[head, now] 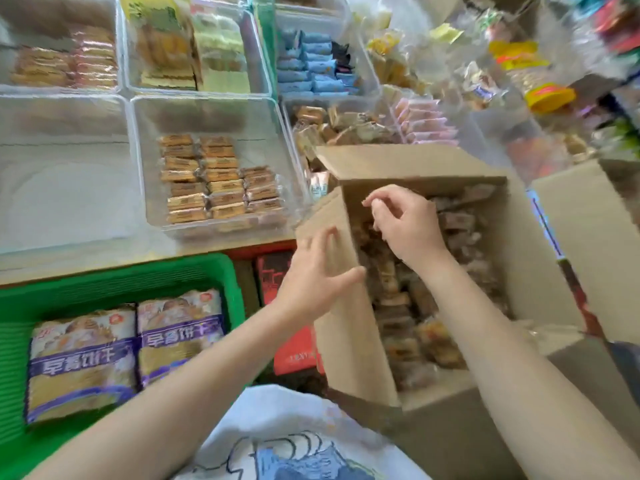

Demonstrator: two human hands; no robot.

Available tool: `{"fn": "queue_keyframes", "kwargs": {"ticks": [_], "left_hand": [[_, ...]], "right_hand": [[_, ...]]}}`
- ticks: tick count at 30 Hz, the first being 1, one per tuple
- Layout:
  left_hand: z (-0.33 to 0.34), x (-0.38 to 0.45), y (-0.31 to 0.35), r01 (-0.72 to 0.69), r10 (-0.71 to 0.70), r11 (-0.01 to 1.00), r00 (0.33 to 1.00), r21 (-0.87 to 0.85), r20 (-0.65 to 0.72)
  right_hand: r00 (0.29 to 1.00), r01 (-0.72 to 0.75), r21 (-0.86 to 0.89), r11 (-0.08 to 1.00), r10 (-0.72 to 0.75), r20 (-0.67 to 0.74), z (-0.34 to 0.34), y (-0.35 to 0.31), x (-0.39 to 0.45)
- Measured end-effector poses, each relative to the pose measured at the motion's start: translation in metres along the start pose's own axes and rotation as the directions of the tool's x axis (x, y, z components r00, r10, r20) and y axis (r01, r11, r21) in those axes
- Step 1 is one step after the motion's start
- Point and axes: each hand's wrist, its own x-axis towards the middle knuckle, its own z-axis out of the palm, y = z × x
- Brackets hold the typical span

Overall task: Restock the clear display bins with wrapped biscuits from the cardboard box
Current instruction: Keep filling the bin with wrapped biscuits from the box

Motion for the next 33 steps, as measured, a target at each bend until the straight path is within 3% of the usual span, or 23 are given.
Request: {"fn": "queue_keyframes", "kwargs": {"ticks": [3, 5, 7, 10, 14, 18, 22, 25, 27, 30, 33], "left_hand": [[0.032, -0.01, 0.003, 0.053, -0.05, 0.997, 0.997, -0.054, 0.051], [0.045, -0.011, 0.0, 0.087, -0.084, 0.986, 0.996, -0.145, 0.028], [0.05, -0.012, -0.004, 0.106, -0.109, 0.972, 0.994, -0.212, -0.001], [0.05, -0.013, -0.01, 0.132, -0.136, 0.966, 0.991, -0.223, -0.003], [0.044, -0.014, -0.011, 0.146, -0.153, 0.963, 0.988, -0.228, -0.014], [0.042, -0.016, -0.014, 0.148, -0.154, 0.96, 0.988, -0.238, -0.01], [0.041, -0.017, -0.012, 0.144, -0.146, 0.964, 0.989, -0.225, 0.007], [0.04, -0.02, -0.01, 0.11, -0.116, 0.985, 0.993, -0.134, -0.034], [0.037, -0.025, -0.003, -0.004, 0.008, 0.999, 0.99, 0.035, -0.143], [0.024, -0.027, 0.019, -0.217, 0.258, 0.954, 0.946, 0.208, -0.196], [0.005, -0.02, 0.04, -0.36, 0.38, 0.92, 0.916, 0.152, -0.131]], "right_hand": [[0.971, -0.119, -0.14, 0.983, 0.145, 0.189, -0.017, 0.033, -0.032], [0.904, -0.126, -0.28, 0.952, 0.226, 0.362, -0.025, 0.049, -0.049], [0.852, -0.128, -0.359, 0.925, 0.288, 0.438, -0.028, 0.062, -0.06], [0.808, -0.21, -0.372, 0.904, 0.375, 0.455, -0.021, 0.072, -0.062], [0.695, -0.338, -0.384, 0.859, 0.503, 0.514, -0.003, 0.068, -0.051], [0.654, -0.449, -0.329, 0.831, 0.556, 0.513, 0.012, 0.066, -0.042], [0.573, -0.646, -0.231, 0.728, 0.661, 0.484, 0.008, 0.071, -0.038], [0.603, -0.634, -0.22, 0.742, 0.652, 0.46, -0.015, 0.067, -0.034], [0.666, -0.6, -0.16, 0.784, 0.6, 0.443, -0.036, 0.058, -0.03], [0.779, -0.53, 0.191, 0.826, 0.387, 0.493, -0.065, 0.031, -0.027], [0.79, -0.445, 0.399, 0.802, 0.141, 0.597, -0.072, -0.004, -0.021]]}}
